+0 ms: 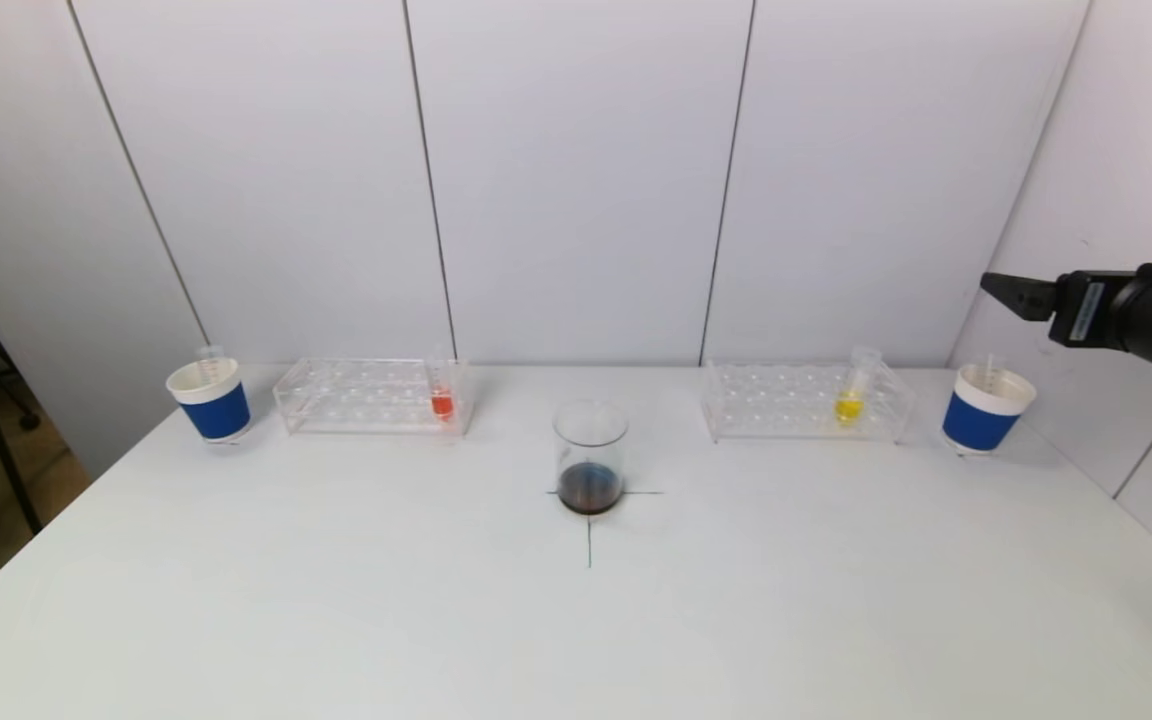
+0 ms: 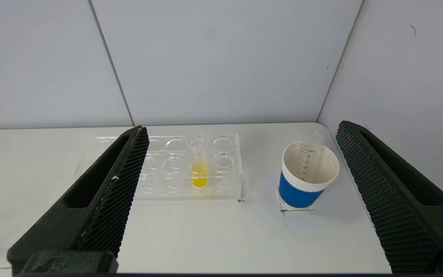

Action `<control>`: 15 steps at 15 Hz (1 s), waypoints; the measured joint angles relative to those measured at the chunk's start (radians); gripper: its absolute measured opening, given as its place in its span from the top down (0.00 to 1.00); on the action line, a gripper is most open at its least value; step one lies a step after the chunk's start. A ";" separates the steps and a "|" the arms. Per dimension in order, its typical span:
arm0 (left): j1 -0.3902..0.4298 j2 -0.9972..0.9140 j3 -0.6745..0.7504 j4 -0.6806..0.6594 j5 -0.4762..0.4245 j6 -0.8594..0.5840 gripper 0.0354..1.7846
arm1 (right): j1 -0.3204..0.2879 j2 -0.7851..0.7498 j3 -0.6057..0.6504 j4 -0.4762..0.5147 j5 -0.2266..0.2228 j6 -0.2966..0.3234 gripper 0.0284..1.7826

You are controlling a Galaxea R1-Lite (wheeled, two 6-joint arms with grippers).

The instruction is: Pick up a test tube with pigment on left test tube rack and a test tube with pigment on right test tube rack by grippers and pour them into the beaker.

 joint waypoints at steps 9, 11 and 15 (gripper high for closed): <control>0.000 0.000 0.000 0.000 0.000 0.000 0.01 | 0.021 -0.480 0.305 0.114 0.063 -0.011 0.01; 0.000 0.000 0.000 0.000 0.000 0.000 0.01 | 0.021 -0.581 0.343 0.192 0.093 -0.013 0.01; 0.000 0.000 0.000 0.000 0.000 0.000 0.01 | 0.023 -0.786 0.413 0.349 0.147 -0.039 0.01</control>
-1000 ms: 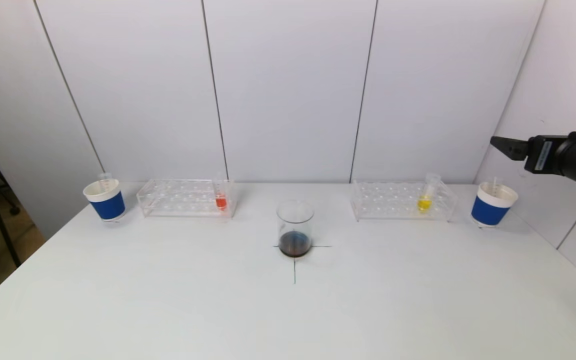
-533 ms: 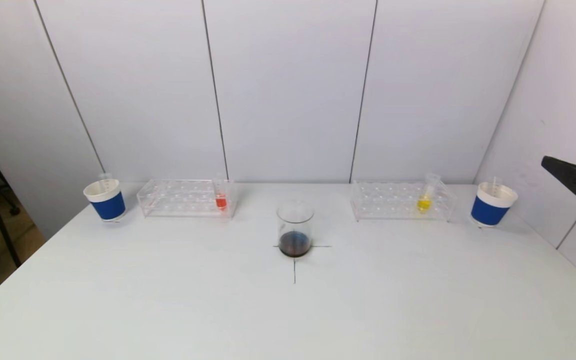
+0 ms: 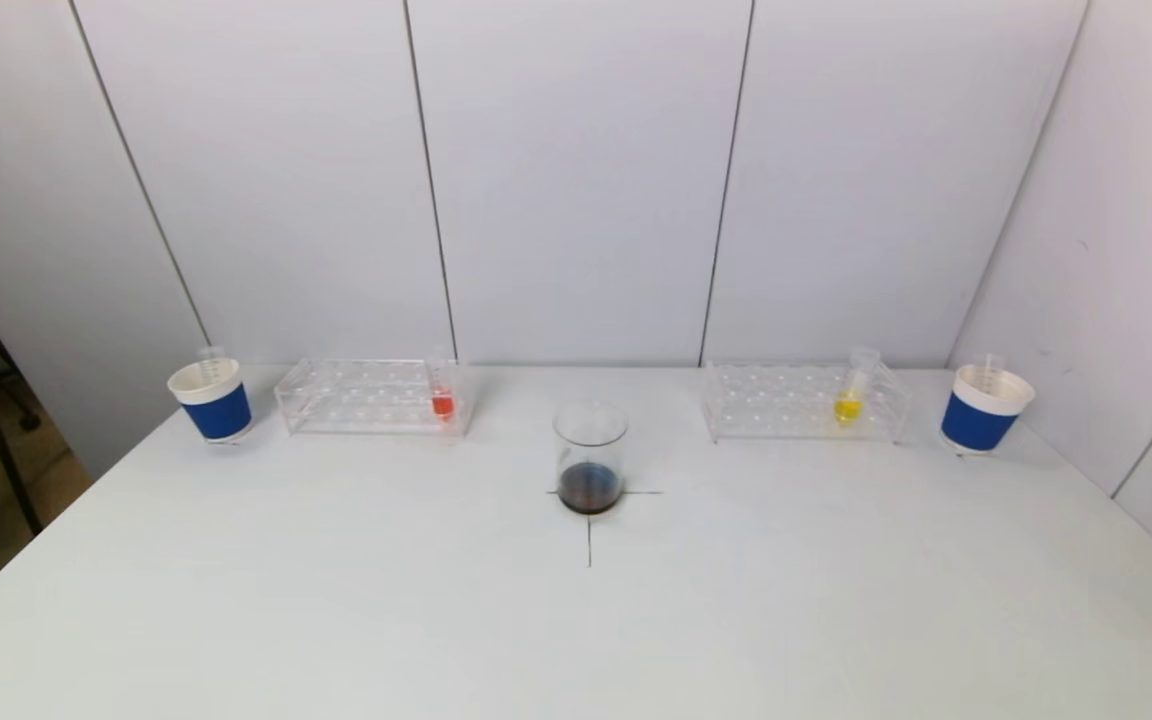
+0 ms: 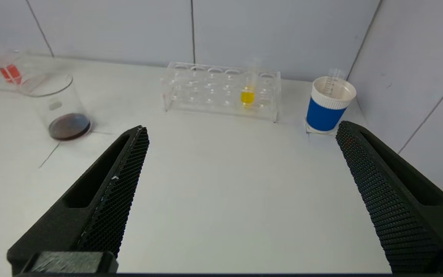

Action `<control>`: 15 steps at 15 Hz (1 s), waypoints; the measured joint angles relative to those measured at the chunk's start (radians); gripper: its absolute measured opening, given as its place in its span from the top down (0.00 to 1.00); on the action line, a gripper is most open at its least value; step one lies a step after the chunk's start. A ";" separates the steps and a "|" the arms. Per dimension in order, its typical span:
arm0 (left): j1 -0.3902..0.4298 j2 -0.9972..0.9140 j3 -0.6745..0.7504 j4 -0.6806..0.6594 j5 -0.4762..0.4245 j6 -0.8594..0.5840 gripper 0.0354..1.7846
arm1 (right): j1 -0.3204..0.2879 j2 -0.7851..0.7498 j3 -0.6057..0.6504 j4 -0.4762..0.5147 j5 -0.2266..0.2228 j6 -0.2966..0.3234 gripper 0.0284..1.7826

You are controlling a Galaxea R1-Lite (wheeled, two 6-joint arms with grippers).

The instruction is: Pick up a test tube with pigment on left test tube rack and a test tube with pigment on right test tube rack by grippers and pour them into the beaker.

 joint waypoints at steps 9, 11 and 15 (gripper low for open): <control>0.000 0.000 0.000 0.000 0.000 0.000 0.01 | 0.001 -0.373 0.098 0.266 0.034 -0.013 0.01; 0.000 0.000 0.000 0.000 0.000 0.000 0.01 | 0.015 -0.451 0.120 0.307 0.015 -0.013 0.01; 0.000 0.000 0.000 0.000 0.000 0.000 0.01 | 0.037 -0.600 0.174 0.320 -0.015 -0.021 0.01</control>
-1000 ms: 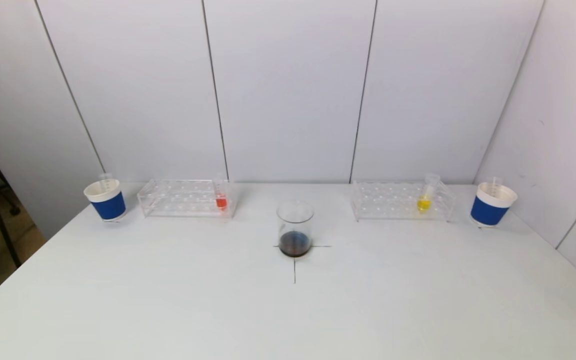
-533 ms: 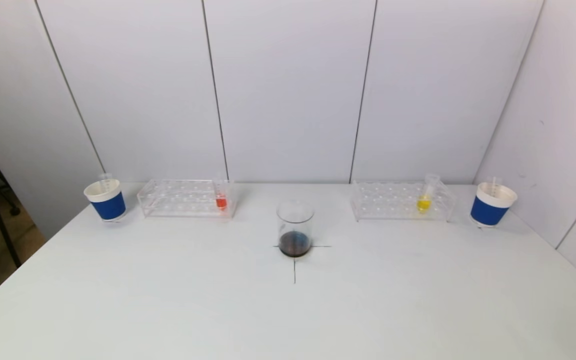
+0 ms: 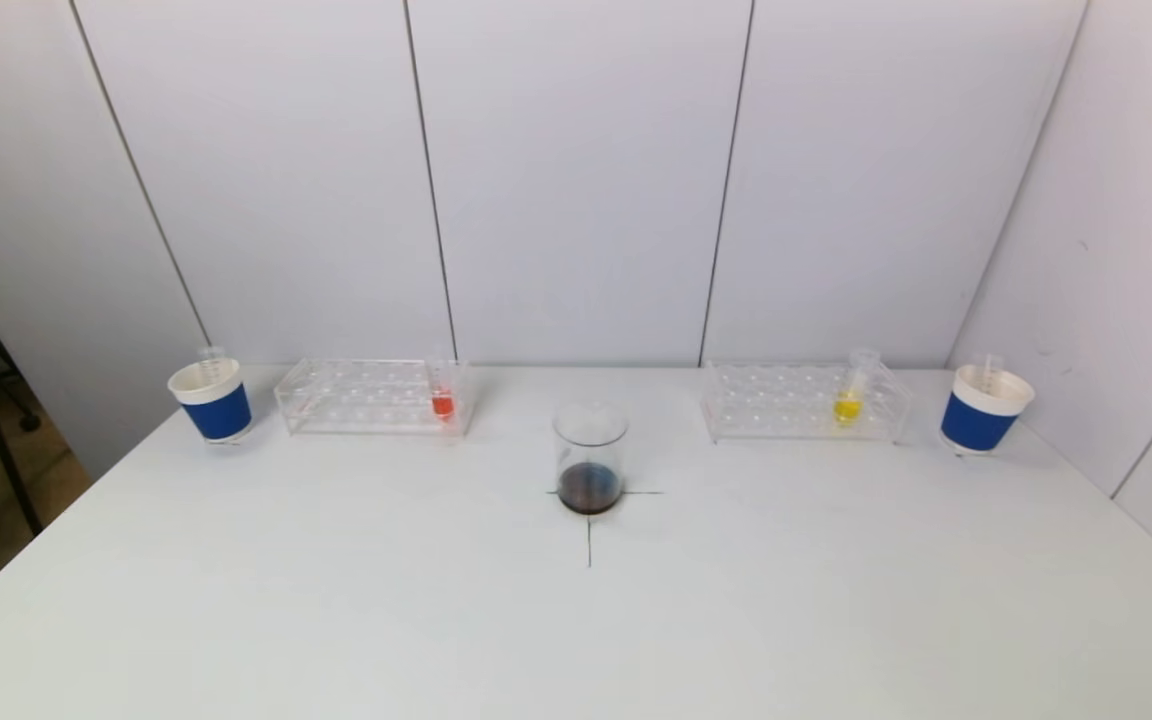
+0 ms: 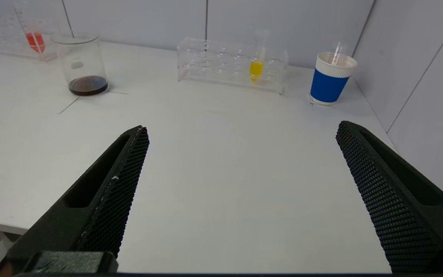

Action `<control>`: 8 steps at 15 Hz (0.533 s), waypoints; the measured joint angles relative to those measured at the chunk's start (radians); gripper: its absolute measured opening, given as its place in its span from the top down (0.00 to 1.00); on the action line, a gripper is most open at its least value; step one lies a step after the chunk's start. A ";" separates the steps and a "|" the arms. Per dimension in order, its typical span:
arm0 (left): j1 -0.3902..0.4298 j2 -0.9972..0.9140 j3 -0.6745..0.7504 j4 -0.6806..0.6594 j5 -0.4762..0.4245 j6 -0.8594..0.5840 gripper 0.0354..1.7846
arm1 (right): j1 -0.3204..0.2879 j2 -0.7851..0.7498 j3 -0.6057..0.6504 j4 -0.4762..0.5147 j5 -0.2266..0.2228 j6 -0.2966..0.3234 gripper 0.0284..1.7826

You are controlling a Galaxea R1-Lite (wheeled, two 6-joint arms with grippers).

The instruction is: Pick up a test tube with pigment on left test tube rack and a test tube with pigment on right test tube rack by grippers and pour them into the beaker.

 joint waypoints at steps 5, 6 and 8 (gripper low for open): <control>0.000 0.000 0.000 0.000 0.000 0.000 0.01 | 0.007 -0.106 0.134 -0.231 -0.026 -0.005 0.01; 0.000 0.000 0.000 0.000 0.000 0.000 0.01 | 0.008 -0.112 0.172 -0.317 -0.026 -0.009 0.01; 0.000 0.000 0.000 0.000 0.000 0.000 0.01 | 0.008 -0.116 0.200 -0.386 -0.033 -0.013 0.01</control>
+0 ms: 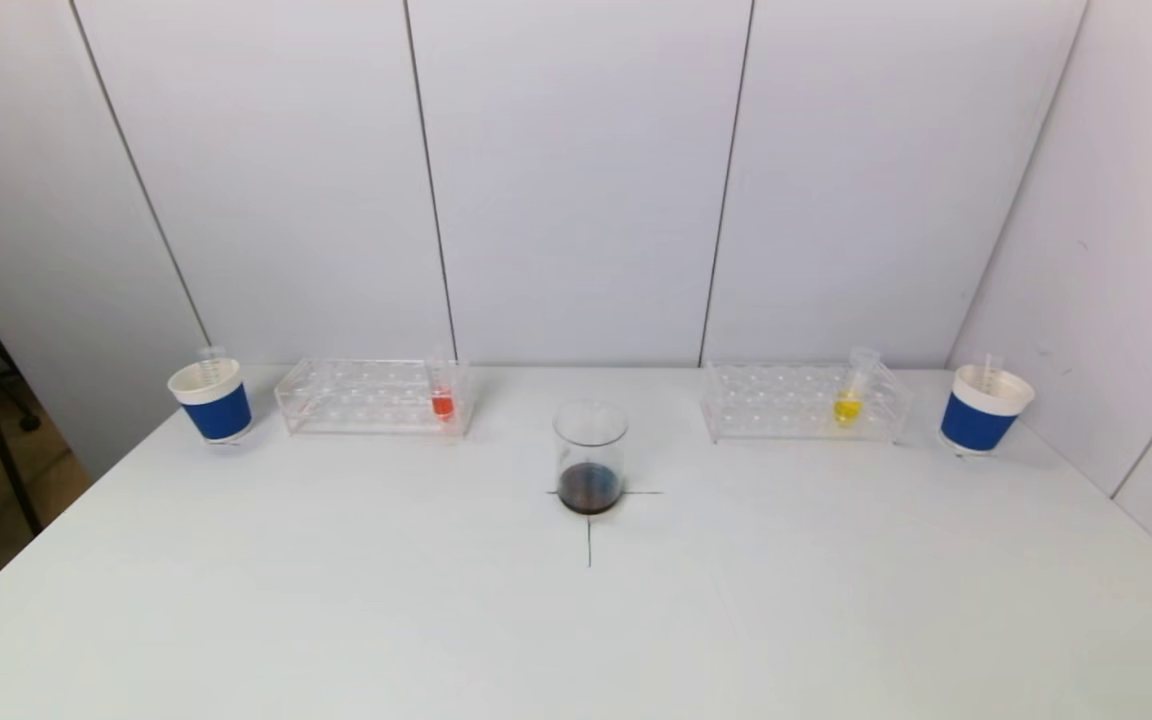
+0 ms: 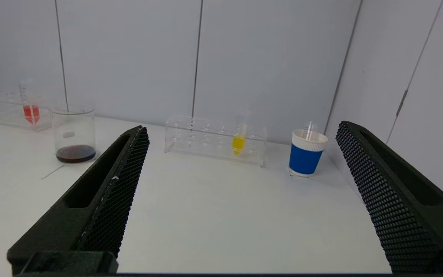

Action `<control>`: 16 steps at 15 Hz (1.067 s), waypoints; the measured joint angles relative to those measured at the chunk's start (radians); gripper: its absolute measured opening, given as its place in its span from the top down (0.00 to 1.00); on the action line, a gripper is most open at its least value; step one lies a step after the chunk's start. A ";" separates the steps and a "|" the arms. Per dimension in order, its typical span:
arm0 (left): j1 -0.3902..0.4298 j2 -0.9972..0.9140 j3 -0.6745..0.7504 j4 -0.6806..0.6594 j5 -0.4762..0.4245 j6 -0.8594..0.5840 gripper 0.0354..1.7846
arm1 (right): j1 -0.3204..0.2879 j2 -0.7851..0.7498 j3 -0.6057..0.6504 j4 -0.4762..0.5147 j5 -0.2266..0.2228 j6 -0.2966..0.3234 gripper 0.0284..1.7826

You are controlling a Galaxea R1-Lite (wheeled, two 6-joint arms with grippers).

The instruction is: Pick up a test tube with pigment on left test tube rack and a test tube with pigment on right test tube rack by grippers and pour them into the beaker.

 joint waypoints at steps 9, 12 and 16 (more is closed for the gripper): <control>0.000 0.000 0.000 0.000 0.000 0.000 0.01 | 0.000 -0.003 0.010 0.246 -0.110 -0.013 0.01; 0.000 0.000 0.000 0.000 0.000 0.000 0.01 | 0.000 -0.003 0.010 0.284 -0.100 -0.001 0.01; 0.000 0.000 0.000 0.000 0.000 0.000 0.01 | 0.000 -0.003 0.010 0.286 -0.107 0.011 0.01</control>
